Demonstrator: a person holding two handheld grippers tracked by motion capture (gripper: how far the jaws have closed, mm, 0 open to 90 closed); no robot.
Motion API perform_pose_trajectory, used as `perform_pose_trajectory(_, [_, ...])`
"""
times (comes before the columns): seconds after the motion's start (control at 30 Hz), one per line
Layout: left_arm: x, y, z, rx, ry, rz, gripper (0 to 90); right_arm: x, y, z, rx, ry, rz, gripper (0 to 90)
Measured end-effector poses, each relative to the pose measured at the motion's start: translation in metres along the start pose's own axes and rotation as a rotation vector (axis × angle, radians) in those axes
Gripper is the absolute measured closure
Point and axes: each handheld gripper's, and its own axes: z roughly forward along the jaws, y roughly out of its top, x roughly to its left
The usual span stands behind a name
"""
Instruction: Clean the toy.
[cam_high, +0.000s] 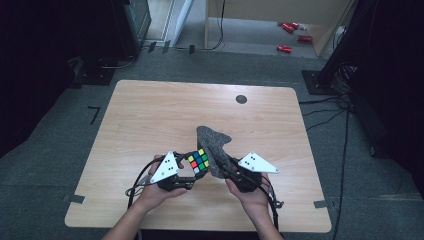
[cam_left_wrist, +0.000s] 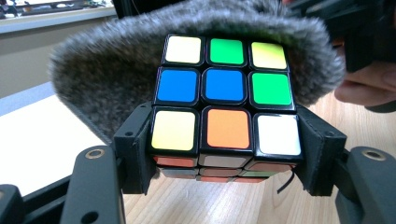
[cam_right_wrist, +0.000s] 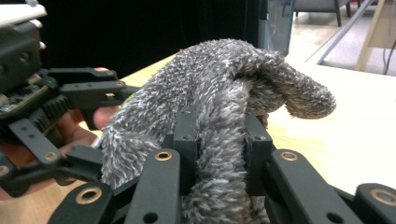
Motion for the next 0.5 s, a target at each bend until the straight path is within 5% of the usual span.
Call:
perform_pose_trajectory(0.2, [-0.004, -0.002, 0.004, 0.016, -0.013, 0.026, 34.9, 0.006, 0.010, -0.007, -0.064, 0.014, -0.016, 73.3])
perform_pose_trajectory(0.5, [0.002, 0.003, -0.005, -0.023, -0.001, -0.005, 34.9, -0.003, -0.004, 0.002, 0.002, -0.005, 0.026, 73.6])
